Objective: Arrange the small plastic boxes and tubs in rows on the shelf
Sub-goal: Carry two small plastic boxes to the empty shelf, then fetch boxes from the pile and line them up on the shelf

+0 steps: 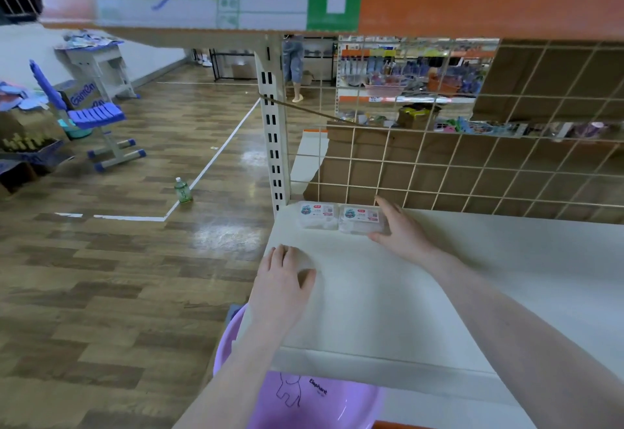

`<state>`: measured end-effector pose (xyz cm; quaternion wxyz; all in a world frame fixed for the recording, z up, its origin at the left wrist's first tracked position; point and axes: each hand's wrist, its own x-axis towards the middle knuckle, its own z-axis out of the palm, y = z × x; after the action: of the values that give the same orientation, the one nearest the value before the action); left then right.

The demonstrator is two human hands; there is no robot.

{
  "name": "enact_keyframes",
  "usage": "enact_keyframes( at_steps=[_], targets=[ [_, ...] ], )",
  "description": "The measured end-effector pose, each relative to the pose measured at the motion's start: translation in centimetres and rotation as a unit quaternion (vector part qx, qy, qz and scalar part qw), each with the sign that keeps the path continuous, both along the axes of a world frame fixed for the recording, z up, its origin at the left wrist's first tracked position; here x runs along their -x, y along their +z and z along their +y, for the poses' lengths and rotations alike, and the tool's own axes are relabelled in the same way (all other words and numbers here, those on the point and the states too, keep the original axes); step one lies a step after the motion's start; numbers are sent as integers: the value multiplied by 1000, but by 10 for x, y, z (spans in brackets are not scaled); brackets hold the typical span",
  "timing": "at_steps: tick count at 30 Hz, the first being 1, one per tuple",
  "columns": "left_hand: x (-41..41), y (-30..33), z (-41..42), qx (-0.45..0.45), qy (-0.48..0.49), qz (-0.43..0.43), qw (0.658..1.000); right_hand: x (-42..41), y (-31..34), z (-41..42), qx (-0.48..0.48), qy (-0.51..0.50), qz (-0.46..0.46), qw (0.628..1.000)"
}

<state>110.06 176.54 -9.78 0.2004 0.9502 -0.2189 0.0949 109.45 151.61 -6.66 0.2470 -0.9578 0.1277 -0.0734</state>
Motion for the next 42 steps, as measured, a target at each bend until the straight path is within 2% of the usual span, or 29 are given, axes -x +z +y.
enact_keyframes(
  at_steps=[9,13,18,25,30,36,42],
  targets=[
    [15,14,-13,-18,-13,24,999,91,7,-24,-14,-99,13,995],
    [39,27,-47,-60,-36,11,997,155,11,-47,54,-154,6,987],
    [92,37,-110,-76,-85,-13,993,250,15,-87,102,-223,-7,970],
    [203,39,-213,-25,-156,57,986,402,22,-148,145,-316,-30,937],
    [281,50,-283,4,-206,67,976,484,29,-185,141,-362,-37,921],
    [342,67,-358,15,-274,50,960,552,31,-229,125,-418,-70,897],
    [361,68,-436,28,-320,47,946,580,21,-280,115,-462,-83,875]
  ],
)
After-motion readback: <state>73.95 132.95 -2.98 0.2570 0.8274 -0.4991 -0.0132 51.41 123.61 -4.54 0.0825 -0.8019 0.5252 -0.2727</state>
